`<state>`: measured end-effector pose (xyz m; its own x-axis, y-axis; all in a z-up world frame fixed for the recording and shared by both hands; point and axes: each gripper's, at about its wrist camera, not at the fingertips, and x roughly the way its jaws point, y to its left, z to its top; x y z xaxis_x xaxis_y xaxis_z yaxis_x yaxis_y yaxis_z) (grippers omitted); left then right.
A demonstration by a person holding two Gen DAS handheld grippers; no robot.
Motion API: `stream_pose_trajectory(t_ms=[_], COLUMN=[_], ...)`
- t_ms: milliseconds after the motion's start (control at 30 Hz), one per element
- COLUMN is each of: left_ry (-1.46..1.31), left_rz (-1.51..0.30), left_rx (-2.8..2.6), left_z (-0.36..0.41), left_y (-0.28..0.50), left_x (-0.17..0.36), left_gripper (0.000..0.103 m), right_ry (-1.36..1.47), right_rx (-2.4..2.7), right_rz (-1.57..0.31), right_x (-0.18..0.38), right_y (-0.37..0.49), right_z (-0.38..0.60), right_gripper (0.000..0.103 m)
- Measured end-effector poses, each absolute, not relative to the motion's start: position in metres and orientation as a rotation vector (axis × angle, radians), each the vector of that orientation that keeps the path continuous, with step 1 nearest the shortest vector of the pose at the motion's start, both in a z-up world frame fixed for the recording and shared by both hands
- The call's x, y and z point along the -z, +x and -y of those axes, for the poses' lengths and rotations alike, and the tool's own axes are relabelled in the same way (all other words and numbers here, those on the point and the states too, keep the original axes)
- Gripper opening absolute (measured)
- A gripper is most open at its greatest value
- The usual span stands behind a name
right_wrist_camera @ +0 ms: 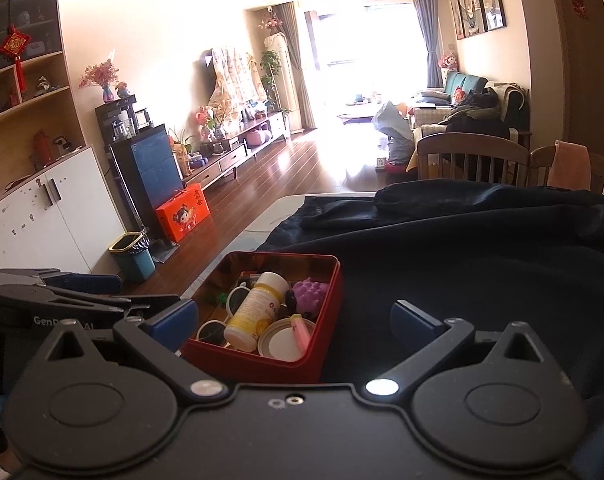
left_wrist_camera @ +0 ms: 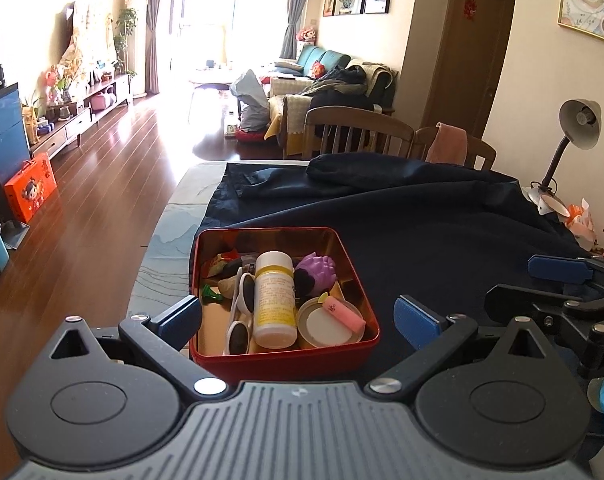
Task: Organize rigid objects
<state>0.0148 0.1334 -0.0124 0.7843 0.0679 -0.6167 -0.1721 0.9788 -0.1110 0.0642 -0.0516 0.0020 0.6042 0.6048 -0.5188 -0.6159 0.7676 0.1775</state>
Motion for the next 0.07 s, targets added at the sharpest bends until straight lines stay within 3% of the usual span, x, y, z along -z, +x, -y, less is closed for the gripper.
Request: stream_pose_trajectory(t_ms=[67], left_ry=[-0.167], left_rz=[-0.66], left_rx=[-0.134], left_z=[-0.131], left_y=[0.0161], left_x=[0.0123], left_gripper=[0.103], right_ry=[-0.02], right_rx=[-0.705], right_rz=[-0.591], right_x=[-0.0021], right_y=[0.0651], right_z=[0.0539], right_gripper=[0.103])
